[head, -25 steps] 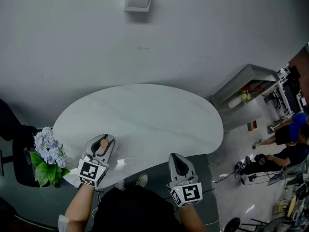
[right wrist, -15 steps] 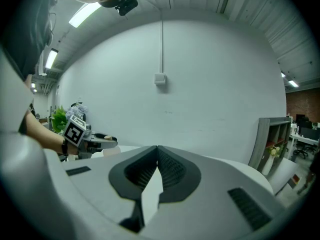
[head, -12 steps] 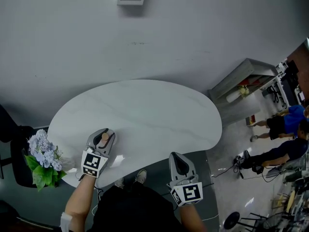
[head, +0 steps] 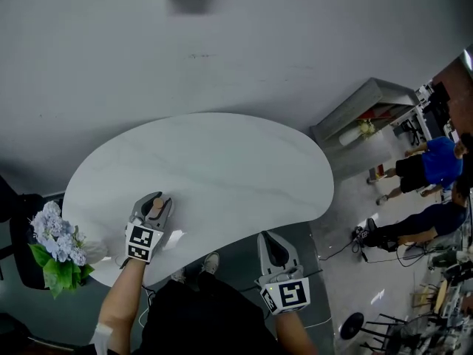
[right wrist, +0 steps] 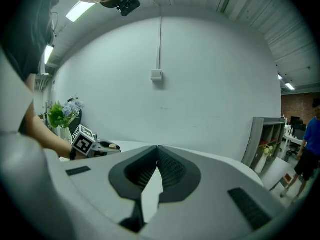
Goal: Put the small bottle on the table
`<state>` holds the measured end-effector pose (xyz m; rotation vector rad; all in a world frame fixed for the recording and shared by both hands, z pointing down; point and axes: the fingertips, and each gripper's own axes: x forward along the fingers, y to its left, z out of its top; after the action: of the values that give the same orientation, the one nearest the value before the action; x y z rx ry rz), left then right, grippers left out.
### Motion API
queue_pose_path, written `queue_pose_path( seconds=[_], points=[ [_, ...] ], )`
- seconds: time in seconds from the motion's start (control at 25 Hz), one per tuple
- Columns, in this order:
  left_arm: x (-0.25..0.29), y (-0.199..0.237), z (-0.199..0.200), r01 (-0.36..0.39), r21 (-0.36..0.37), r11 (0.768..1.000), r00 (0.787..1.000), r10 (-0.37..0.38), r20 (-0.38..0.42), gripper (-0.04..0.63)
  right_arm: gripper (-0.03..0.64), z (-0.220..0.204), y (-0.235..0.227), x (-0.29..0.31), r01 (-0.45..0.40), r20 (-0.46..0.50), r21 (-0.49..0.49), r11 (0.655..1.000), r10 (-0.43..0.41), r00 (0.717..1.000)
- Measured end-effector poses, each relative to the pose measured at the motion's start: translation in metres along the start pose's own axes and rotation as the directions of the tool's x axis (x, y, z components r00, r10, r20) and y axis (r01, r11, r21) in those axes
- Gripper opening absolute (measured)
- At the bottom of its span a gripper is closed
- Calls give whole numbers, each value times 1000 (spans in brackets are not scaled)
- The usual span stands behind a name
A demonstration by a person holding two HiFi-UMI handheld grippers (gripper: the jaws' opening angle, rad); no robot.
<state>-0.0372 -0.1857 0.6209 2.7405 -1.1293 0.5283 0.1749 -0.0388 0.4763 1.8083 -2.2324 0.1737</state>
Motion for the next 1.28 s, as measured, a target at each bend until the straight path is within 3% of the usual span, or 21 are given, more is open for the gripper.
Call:
queue_pose_path(
  seconds=[1.28],
  points=[
    [37,-1,-35,9,-14,1000,999,-9,-43,112,6,-9,-9,4,37,-61,-15,999,-38,997]
  ],
)
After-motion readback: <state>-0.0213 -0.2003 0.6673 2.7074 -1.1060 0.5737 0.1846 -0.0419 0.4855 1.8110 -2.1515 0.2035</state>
